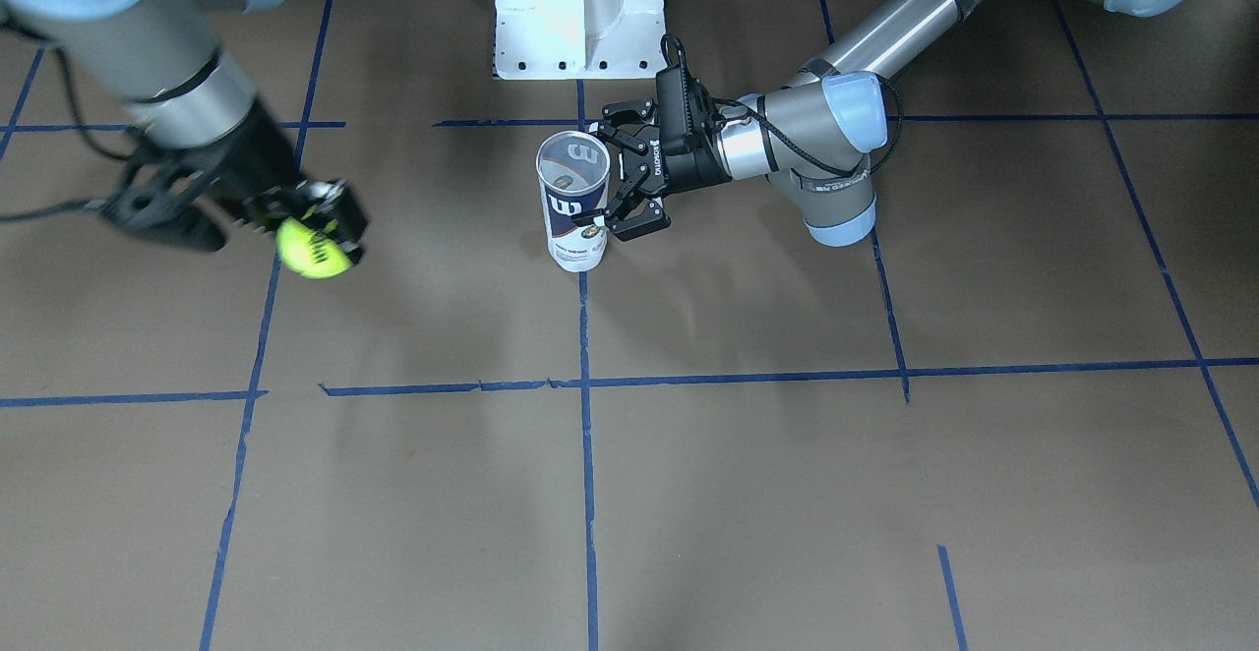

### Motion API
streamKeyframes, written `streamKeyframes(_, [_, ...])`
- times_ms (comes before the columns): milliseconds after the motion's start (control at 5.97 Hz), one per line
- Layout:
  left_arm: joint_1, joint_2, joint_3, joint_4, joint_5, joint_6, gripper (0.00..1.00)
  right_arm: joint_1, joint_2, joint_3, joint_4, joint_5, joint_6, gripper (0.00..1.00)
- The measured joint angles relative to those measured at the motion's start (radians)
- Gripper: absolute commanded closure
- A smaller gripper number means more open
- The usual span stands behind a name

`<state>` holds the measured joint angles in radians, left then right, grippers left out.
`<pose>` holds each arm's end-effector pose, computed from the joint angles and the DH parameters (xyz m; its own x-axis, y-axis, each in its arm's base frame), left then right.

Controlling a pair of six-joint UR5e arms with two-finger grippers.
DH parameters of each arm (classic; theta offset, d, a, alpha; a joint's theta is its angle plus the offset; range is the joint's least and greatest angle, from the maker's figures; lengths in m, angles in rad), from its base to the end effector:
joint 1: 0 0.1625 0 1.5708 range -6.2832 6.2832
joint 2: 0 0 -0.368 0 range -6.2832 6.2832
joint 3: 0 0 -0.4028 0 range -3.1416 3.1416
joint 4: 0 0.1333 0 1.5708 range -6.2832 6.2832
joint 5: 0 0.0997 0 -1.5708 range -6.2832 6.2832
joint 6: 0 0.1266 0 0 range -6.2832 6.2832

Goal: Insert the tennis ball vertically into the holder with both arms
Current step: 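Carry the yellow ball with the right gripper over the can opening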

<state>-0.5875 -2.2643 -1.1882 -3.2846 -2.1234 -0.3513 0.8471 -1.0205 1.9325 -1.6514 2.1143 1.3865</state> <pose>0.5222 -0.4280 0.1854 -0.0513 0.9943 -0.0932 0.3699 0.1056 0.9231 -0.3374 -0.4842 0.1570 0.5098 0.3401 0.7902 -0.3000 0.9312 -0.2072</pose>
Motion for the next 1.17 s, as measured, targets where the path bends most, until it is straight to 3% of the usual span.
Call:
streamKeyframes(1005, [0.001, 0.003, 0.001, 0.0, -0.001, 0.001, 0.2, -0.223, 0.216, -0.016, -0.01, -0.185, 0.246, 0.95])
streamKeyframes(1172, [0.001, 0.004, 0.001, -0.001, -0.001, 0.001, 0.2, -0.245, 0.239, -0.031, -0.01, -0.199, 0.257, 0.62])
